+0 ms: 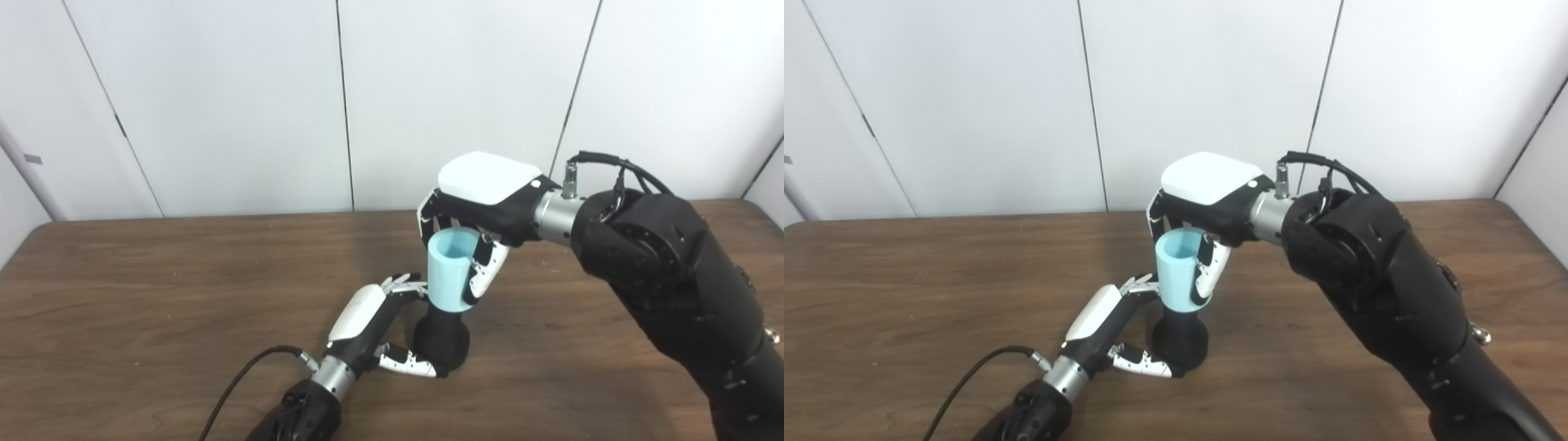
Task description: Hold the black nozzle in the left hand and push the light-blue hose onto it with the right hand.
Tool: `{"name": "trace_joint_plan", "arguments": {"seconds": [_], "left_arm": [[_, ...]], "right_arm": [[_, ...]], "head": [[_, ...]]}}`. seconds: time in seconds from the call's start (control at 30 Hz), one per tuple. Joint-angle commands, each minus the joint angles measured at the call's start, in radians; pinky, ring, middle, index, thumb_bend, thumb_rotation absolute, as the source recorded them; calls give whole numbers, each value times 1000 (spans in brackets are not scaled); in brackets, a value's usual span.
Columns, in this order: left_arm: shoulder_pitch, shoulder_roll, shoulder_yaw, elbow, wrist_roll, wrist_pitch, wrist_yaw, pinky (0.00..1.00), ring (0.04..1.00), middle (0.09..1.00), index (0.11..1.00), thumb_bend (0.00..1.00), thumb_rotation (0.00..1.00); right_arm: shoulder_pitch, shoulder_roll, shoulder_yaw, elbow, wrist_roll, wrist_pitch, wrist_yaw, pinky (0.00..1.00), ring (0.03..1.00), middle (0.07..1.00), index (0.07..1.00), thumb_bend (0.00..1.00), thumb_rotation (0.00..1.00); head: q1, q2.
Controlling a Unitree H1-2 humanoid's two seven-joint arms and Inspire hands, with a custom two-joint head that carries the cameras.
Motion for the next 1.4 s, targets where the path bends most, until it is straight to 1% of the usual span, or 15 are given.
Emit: {"name": "trace_joint_plan", "arguments": {"seconds": [0.0,0.1,0.2,0.23,0.3,0.37,0.43,0.5,0.67,0.87,1.03,1.1,1.17,1.23,1.37], "left_arm": [[112,15,-34,83,35,55,-48,1000,941,805,481,521,73],[112,15,-34,84,36,54,-46,1000,941,805,481,521,73],[112,14,-35,82,38,58,-47,1000,941,805,481,521,73],[112,14,-35,80,38,60,-48,1000,941,805,481,521,73],[113,14,-35,78,38,60,-48,1000,941,805,481,521,73],[114,15,-35,76,38,60,-48,1000,941,805,481,521,73],[114,15,-35,76,38,60,-47,1000,941,805,481,521,73],[113,14,-35,78,37,59,-48,1000,941,805,481,521,73],[112,13,-35,80,36,59,-48,1000,941,805,481,521,73],[114,14,-34,77,34,56,-48,1000,941,805,481,521,73],[113,14,-32,74,32,61,-51,1000,941,805,481,521,73],[114,13,-32,75,32,61,-51,1000,941,805,481,521,73],[113,13,-32,75,32,61,-50,1000,941,805,481,521,73],[112,13,-32,79,32,59,-49,1000,941,805,481,521,73],[114,14,-32,72,33,63,-51,1000,941,805,481,521,73]], "right_arm": [[-37,-1,-19,-6,-15,-8,-26,265,356,429,509,526,0],[-30,3,-21,-8,-16,-12,-35,277,371,440,506,527,0],[-13,11,-26,-9,-7,-25,-59,339,433,472,490,529,0],[-8,14,-28,-7,-3,-30,-70,341,435,476,488,529,0],[1,19,-32,-1,4,-41,-91,335,424,477,487,529,0],[10,25,-36,6,12,-55,-114,252,342,437,505,526,0],[15,27,-40,15,19,-67,-131,220,314,424,510,525,0],[20,27,-44,24,22,-78,-148,213,308,419,511,525,0],[28,26,-49,36,25,-95,-171,262,359,425,508,526,0],[24,19,-32,36,-23,-97,-164,243,342,423,505,526,0],[13,7,-21,30,-51,-93,-128,260,365,441,500,528,0],[9,5,-21,26,-52,-86,-109,244,352,441,498,528,0],[4,4,-20,25,-49,-75,-86,189,296,419,502,526,0],[0,3,-21,23,-47,-64,-64,121,217,460,487,530,0],[-7,2,-24,15,-41,-42,-25,84,177,469,483,530,0]], "head": [[1,0],[3,0],[3,1],[3,1],[3,1],[3,1],[4,1],[4,2],[4,2],[3,3],[1,5],[1,5],[0,4],[-1,4],[-1,5]]}}
